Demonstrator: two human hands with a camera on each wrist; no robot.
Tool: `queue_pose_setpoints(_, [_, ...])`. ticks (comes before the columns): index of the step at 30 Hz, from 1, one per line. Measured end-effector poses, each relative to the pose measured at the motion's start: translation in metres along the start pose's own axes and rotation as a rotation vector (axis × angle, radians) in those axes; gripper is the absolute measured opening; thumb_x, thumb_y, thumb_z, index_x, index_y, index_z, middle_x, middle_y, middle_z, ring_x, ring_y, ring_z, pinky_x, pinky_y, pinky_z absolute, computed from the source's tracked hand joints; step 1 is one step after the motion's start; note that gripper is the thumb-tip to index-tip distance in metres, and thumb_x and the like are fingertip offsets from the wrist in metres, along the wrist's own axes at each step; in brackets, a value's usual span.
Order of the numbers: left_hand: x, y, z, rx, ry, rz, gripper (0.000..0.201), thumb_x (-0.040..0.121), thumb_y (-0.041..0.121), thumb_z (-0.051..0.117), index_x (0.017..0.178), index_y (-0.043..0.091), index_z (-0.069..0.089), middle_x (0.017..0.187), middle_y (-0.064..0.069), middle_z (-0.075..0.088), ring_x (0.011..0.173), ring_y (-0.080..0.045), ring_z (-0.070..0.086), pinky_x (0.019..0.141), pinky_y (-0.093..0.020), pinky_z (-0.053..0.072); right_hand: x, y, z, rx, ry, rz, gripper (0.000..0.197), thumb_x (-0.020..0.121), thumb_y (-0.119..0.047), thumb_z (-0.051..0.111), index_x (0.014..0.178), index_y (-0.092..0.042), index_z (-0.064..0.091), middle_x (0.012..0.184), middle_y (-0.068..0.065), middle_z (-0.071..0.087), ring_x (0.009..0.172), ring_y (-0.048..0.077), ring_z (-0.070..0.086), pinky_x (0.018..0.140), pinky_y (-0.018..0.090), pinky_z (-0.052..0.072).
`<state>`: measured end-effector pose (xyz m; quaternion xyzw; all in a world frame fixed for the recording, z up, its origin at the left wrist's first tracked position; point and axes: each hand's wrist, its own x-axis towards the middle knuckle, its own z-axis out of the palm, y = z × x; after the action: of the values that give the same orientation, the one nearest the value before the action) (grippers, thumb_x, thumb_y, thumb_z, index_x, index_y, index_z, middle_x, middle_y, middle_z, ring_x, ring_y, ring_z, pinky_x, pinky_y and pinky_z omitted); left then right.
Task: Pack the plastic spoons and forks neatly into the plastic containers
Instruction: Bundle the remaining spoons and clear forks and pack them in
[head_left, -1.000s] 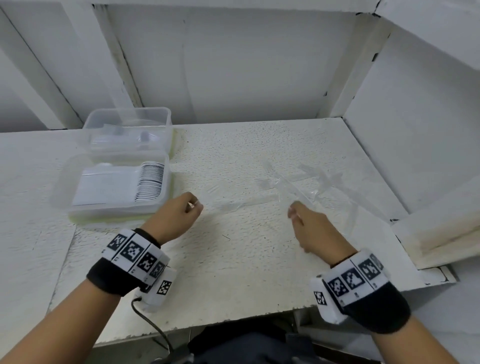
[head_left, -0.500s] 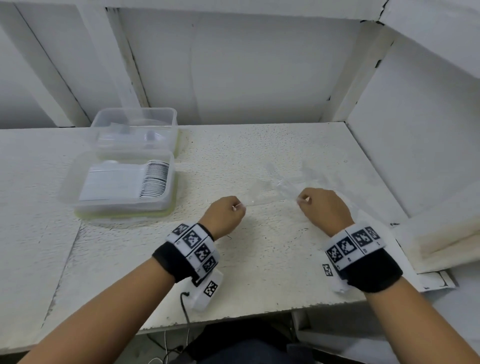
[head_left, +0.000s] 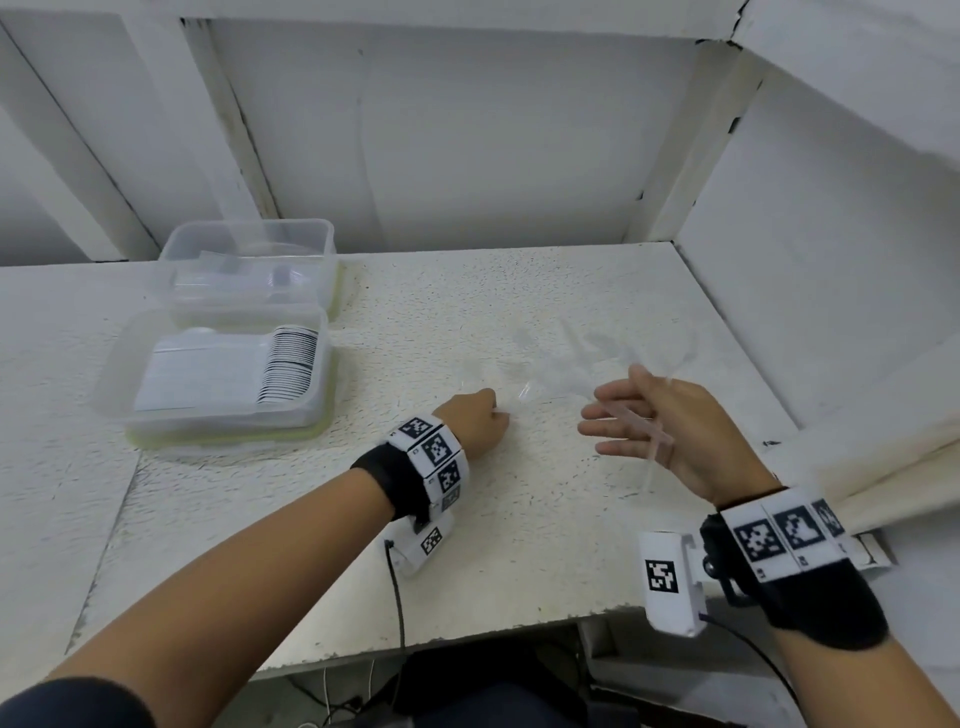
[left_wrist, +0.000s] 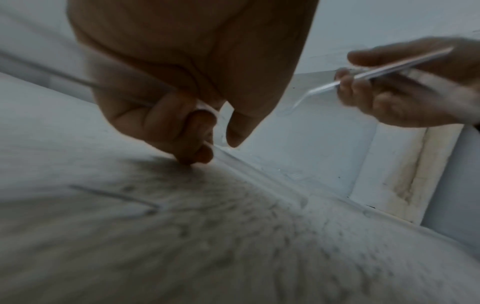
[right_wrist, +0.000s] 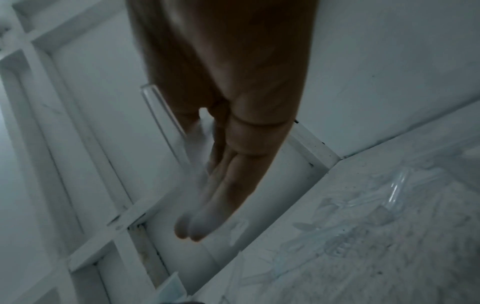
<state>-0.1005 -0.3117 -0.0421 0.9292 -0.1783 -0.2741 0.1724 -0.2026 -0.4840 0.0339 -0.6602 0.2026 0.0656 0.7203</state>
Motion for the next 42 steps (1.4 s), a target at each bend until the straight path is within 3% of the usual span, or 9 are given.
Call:
queue_pose_setpoints(7, [-0.018,-0.024,-0.007,0.004,-0.034,0.046,0.005,0.099,0.013,0.031,0.102,0.01,0.034,0.09,-0.011,0.048,0.079,-0.022,0.044,0.068,-0.031,0.034,0.026,0.023,0.002,-0.081,-0.09,0.08,0.025,0.094,0.0,0.048,0.114,-0.014,0.046,0.081,0.01,0.054,0.052,0.015,0.059,0.049,0.023,0.049])
queue_pose_setpoints(13, [-0.027,-0.04,-0.014,-0.122,-0.037,0.036,0.039,0.085,-0.008,0.029,0.115,0.017,0.026,0.089,-0.016,0.056,0.072,-0.023,0.045,0.066,-0.034,0.04,0.065,0.01,0.011,-0.401,0.071,0.137,0.021,0.097,-0.013,0.036,0.107,-0.011,0.053,0.069,0.001,0.042,0.05,0.01,0.036,0.038,0.017,0.024])
queue_pose_setpoints(18, [-0.026,-0.047,-0.01,-0.229,0.035,0.007,0.033,0.091,-0.004,0.031,0.118,0.012,0.023,0.07,-0.012,0.05,0.059,-0.021,0.04,0.056,-0.028,0.036,0.102,0.0,0.016,-1.051,0.094,-0.053,0.035,0.093,-0.049,0.045,0.088,-0.015,0.054,0.081,-0.001,0.055,0.074,0.02,0.051,0.059,0.026,0.037])
queue_pose_setpoints(21, [-0.023,-0.044,-0.006,-0.338,0.108,-0.042,0.04,0.094,0.005,0.035,0.13,0.008,0.018,0.059,-0.001,0.037,0.049,-0.014,0.033,0.047,-0.023,0.026,0.12,0.004,0.019,-1.373,0.078,-0.04,0.034,0.092,-0.034,0.054,0.113,-0.007,0.058,0.117,0.004,0.061,0.105,0.024,0.058,0.085,0.031,0.043])
queue_pose_setpoints(24, [-0.018,-0.04,-0.007,-0.387,0.169,-0.082,0.034,0.097,0.015,0.038,0.128,0.008,0.028,0.073,-0.001,0.046,0.059,-0.013,0.041,0.05,-0.023,0.028,0.128,0.008,0.021,-1.462,0.074,0.001,0.019,0.091,-0.023,0.054,0.095,-0.006,0.06,0.101,0.009,0.064,0.088,0.024,0.06,0.071,0.03,0.046])
queue_pose_setpoints(29, [0.002,-0.031,-0.01,-0.349,0.285,-0.073,0.028,0.097,0.021,0.039,0.07,0.015,0.036,0.07,0.004,0.04,0.078,-0.02,0.042,0.06,-0.026,0.029,0.127,0.009,0.021,-1.322,0.098,0.009,0.032,0.089,-0.014,0.048,0.059,-0.013,0.035,0.063,0.002,0.042,0.057,0.014,0.041,0.049,0.024,0.029])
queue_pose_setpoints(34, [0.026,-0.015,-0.016,-0.355,0.307,-0.048,0.019,0.099,0.022,0.036,0.09,0.008,0.045,0.076,0.0,0.046,0.079,-0.02,0.044,0.062,-0.026,0.03,0.111,0.003,0.01,-0.912,0.236,-0.134,0.023,0.087,-0.015,0.047,0.08,0.002,0.061,0.078,0.006,0.064,0.074,0.02,0.054,0.068,0.029,0.042])
queue_pose_setpoints(38, [0.049,0.001,-0.023,-0.298,0.232,-0.115,0.037,0.095,0.038,0.048,0.1,0.002,0.058,0.083,-0.014,0.053,0.068,-0.017,0.043,0.053,-0.026,0.029,0.094,-0.002,0.003,-0.612,0.224,-0.139,0.019,0.089,-0.015,0.049,0.073,-0.011,0.059,0.065,-0.002,0.06,0.056,0.01,0.045,0.055,0.024,0.035])
queue_pose_setpoints(42, [0.065,0.007,-0.025,-0.272,0.149,-0.182,0.031,0.09,0.033,0.057,0.07,0.011,0.049,0.065,-0.001,0.044,0.058,-0.014,0.042,0.047,-0.023,0.029,0.082,0.003,0.0,-0.41,0.169,-0.069,0.018,0.095,-0.013,0.045,0.079,-0.014,0.053,0.066,0.004,0.054,0.059,0.013,0.052,0.055,0.023,0.042])
